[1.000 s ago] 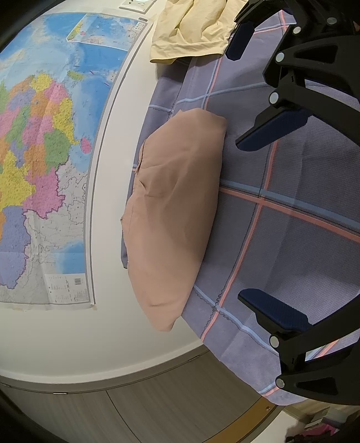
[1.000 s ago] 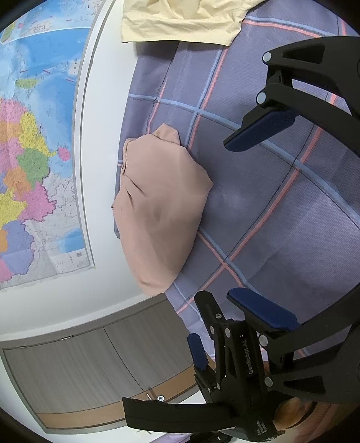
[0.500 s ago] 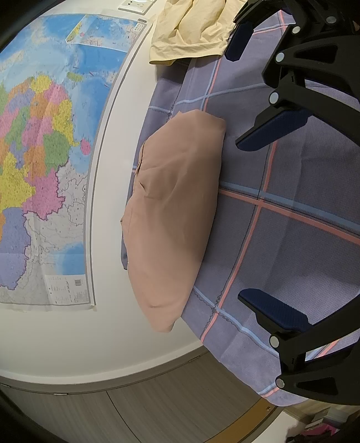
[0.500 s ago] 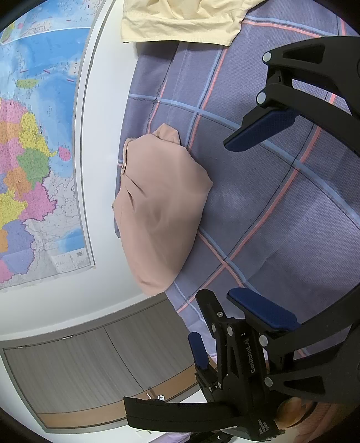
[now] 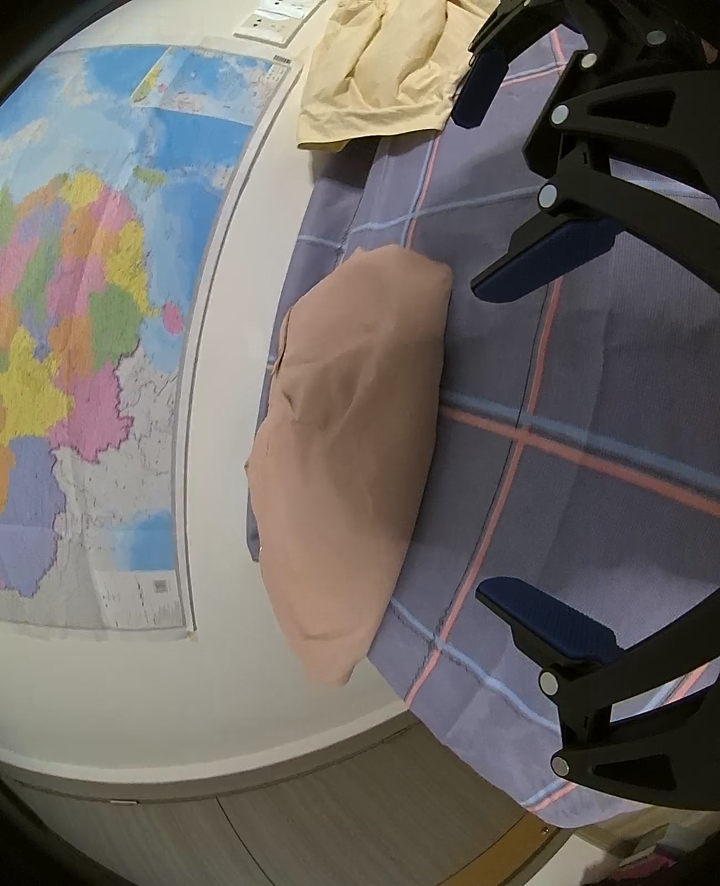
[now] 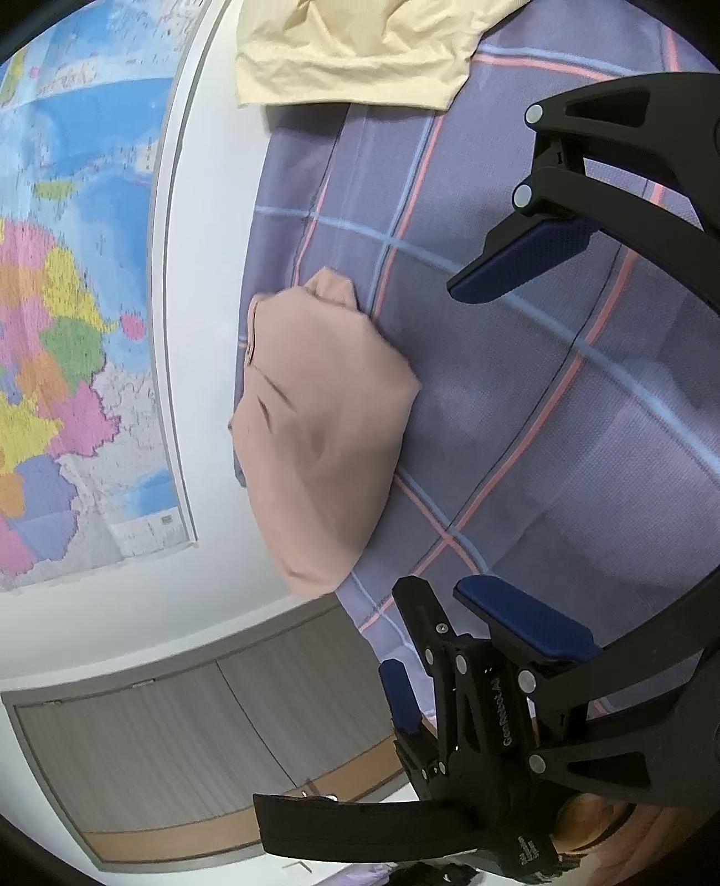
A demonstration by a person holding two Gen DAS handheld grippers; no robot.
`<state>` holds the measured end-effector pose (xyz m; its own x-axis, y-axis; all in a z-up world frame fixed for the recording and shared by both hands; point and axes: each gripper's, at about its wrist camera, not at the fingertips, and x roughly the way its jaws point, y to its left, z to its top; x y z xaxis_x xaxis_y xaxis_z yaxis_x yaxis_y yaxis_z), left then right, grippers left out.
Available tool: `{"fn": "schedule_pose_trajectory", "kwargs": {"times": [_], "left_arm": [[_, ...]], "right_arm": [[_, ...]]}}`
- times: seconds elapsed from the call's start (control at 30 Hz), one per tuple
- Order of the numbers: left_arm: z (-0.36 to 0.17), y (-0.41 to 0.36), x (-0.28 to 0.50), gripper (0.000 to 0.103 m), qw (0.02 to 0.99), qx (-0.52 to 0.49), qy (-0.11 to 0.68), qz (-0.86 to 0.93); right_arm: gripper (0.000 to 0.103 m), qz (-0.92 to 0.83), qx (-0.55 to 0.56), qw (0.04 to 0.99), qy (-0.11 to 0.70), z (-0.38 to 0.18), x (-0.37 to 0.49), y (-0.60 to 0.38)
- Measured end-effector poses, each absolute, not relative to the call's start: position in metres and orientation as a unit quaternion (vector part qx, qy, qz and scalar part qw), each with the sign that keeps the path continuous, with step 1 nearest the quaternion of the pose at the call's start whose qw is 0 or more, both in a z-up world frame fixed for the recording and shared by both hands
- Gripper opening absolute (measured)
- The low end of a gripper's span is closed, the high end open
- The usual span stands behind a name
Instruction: Fold large clothes
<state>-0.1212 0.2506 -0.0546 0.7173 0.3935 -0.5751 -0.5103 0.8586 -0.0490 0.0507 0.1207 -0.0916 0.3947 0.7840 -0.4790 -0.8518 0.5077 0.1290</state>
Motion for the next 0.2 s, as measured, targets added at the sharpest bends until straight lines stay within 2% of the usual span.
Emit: {"fn": "schedule_pose_trajectory", "kwargs": {"times": [0.2], "left_arm": [[-0.062,0.226,-0.105,0.096,0.927,-0.100,0.300,0.200]], "right_arm": [[0.097,0.461,-0.051,0.849,0.254,-0.095,0.057,0.094]]}}
